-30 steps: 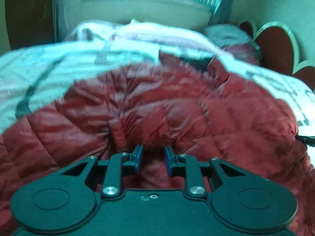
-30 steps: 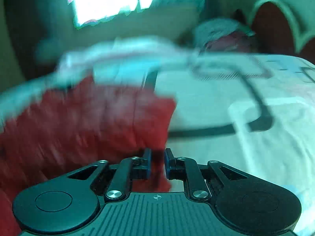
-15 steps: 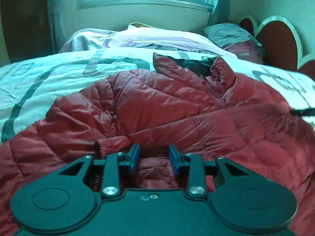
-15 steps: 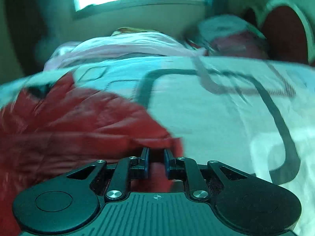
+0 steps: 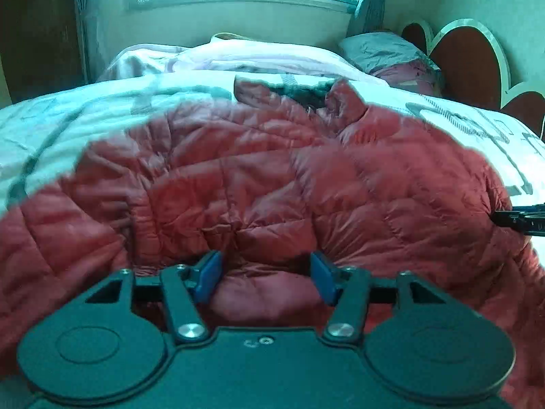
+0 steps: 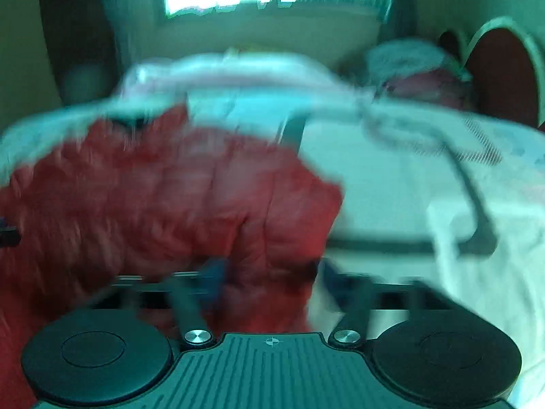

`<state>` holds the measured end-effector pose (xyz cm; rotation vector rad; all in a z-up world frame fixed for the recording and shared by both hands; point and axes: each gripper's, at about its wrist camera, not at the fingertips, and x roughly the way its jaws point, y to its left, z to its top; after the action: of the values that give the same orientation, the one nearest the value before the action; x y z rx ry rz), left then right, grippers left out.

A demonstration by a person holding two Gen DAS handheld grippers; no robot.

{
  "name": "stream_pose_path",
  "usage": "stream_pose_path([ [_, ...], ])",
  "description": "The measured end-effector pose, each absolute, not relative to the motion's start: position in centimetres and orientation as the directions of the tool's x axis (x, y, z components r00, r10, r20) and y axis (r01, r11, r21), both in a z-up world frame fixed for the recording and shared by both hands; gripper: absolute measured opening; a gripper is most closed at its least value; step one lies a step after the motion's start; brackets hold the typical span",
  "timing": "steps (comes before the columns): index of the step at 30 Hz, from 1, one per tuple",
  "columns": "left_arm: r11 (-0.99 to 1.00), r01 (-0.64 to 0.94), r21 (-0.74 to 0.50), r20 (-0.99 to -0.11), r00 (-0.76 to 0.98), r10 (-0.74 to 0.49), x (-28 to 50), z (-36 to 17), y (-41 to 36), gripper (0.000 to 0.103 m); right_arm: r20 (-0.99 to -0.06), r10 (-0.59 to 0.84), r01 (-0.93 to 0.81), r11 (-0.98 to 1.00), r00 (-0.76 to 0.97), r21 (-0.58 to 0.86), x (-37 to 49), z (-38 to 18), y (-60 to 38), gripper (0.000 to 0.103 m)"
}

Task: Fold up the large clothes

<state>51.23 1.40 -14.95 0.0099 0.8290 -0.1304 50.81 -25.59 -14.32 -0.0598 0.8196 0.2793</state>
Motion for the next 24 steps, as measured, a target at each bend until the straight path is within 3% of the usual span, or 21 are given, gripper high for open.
stream_pose_path([
  [3,0.992,0.123,-0.02,-0.741,0.664,-0.098,51.2,-14.8,1.3,0.058,-0.732,0.19,-0.239,0.97,0.655,0.039,50.8,-13.8,-25.3,0.041],
  [5,0.994,0.106,-0.009,-0.725,0.684,-0.08,50.3,-13.9,1.7,0.074,-0.688,0.165,-0.217,0.976,0.707,0.011,49.6,-12.3,-25.4,0.042],
  [6,0.996,0.09,-0.004,-0.705,0.706,-0.066,49.5,-13.5,2.3,0.092,-0.677,0.167,-0.208,0.978,0.717,0.02,48.9,-11.7,-25.6,0.044],
  [7,0.998,0.067,-0.005,-0.686,0.725,-0.052,48.5,-13.0,3.1,0.097,-0.672,0.171,-0.199,0.979,0.72,0.035,48.1,-11.3,-25.7,0.058],
  [8,0.999,0.04,-0.014,-0.678,0.734,-0.039,47.3,-12.7,4.1,0.097,-0.667,0.178,-0.196,0.979,0.723,0.048,47.4,-11.0,-25.8,0.068],
  [13,0.975,-0.179,-0.129,-0.681,0.731,0.044,41.2,-12.4,12.7,0.075,-0.673,0.194,-0.168,0.98,0.714,0.103,43.5,-10.8,-25.8,0.07],
  [18,0.893,-0.371,-0.254,-0.653,0.747,0.124,33.6,-11.8,21.1,0.068,-0.696,0.185,-0.133,0.983,0.694,0.129,40.9,-11.4,-24.7,0.07],
  [24,0.651,-0.6,-0.465,-0.626,0.743,0.238,26.8,-12.9,28.5,0.066,-0.707,0.194,-0.114,0.98,0.68,0.161,41.3,-10.9,-22.6,0.07],
])
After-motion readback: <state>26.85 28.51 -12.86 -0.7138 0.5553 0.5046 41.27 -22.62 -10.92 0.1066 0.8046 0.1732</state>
